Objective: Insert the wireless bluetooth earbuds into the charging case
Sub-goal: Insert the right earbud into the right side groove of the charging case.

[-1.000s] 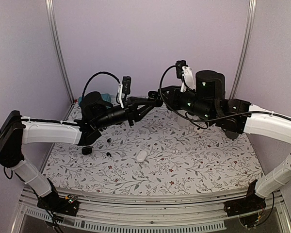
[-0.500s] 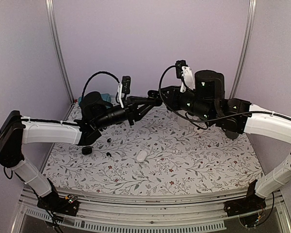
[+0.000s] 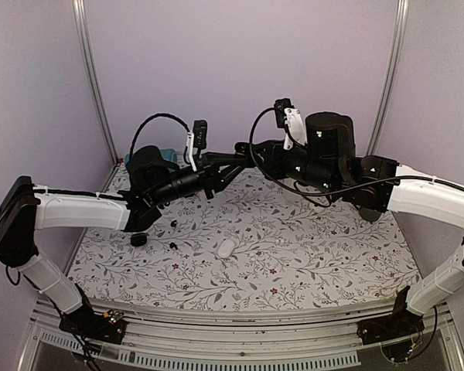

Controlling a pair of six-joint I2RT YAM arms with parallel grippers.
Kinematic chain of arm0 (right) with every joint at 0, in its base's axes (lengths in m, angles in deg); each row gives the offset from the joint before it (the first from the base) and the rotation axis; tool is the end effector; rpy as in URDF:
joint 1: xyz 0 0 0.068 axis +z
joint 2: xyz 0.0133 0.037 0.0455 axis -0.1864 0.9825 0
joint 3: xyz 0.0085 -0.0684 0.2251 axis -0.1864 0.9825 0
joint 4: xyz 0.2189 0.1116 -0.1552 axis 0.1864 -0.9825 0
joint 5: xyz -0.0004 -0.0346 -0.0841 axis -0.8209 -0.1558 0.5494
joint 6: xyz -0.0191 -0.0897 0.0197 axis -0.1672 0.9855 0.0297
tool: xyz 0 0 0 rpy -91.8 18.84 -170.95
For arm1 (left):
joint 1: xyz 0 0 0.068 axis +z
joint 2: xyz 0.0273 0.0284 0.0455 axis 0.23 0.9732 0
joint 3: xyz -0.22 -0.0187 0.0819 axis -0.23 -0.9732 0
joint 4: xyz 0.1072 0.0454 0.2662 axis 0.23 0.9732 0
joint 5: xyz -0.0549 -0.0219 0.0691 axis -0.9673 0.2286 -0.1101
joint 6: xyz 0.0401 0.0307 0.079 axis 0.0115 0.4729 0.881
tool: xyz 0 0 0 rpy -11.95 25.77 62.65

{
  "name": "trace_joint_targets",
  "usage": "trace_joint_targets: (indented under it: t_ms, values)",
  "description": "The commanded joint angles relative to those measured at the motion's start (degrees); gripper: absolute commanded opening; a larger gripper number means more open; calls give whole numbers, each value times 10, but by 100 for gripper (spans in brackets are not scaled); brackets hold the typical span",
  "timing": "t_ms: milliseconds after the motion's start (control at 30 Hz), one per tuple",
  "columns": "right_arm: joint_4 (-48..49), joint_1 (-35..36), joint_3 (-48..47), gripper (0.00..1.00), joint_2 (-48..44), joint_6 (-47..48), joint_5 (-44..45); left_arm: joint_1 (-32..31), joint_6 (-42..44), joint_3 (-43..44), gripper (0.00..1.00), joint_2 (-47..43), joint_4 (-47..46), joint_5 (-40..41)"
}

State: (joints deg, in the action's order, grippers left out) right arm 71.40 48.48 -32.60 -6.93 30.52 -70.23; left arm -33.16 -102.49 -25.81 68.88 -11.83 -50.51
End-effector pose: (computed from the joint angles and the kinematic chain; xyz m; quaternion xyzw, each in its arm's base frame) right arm 0.2371 0.3478 0.3337 -0.1564 0.7601 0.3102 0.5491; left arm 0.2697 -0.3316 0.2588 0.2799 0.5608 -0.5358 0.5657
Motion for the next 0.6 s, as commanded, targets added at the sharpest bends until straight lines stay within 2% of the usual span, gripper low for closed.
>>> trace_joint_targets:
  t_ms: [0,133,367,567]
  values:
    - [-48,11,-16,26,12,-4,-29,2,11,7,0,-25,-53,23]
    - [-60,11,-26,33,9,-14,-26,2,12,5,0,-26,-55,17]
    - [-67,-2,-30,56,-24,-26,-50,2,9,-8,0,-29,-60,3]
    - [-19,-50,11,61,-71,-37,-151,5,9,-14,0,-33,-59,-36]
